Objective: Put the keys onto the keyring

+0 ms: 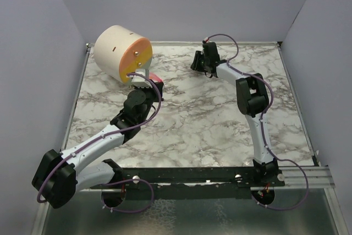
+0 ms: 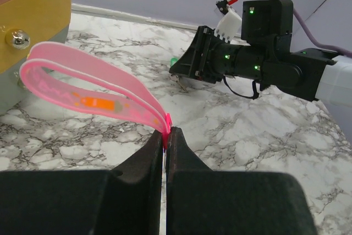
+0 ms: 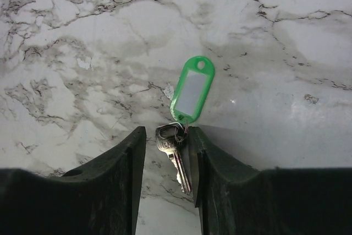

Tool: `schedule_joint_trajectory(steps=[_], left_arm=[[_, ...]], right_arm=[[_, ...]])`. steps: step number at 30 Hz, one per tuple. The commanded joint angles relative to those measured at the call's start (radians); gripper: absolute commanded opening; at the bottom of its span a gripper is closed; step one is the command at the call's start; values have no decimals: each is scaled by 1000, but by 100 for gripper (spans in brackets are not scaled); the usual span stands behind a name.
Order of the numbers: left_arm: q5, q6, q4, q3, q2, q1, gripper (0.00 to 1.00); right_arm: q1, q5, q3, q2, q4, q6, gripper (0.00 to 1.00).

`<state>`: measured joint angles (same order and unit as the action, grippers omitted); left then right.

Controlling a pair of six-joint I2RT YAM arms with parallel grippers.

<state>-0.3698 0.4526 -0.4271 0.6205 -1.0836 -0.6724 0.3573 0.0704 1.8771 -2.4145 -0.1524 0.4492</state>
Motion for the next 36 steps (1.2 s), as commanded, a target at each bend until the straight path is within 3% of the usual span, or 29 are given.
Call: schedule_joint_trajectory(steps=[1, 19, 28, 36], left_arm=[[-1, -13, -35, 2, -1, 12, 0], [9, -9, -35, 0, -21, 38, 0], [20, -2, -36, 2, -33, 49, 0], [46, 18, -39, 15, -51, 53, 0]], right_arm=[[1, 27, -24, -18, 29, 19, 37], [-21, 25, -35, -35, 36, 49, 20], [-27, 14, -31, -28, 39, 37, 1], [-26, 60, -417, 266, 357, -122, 1]])
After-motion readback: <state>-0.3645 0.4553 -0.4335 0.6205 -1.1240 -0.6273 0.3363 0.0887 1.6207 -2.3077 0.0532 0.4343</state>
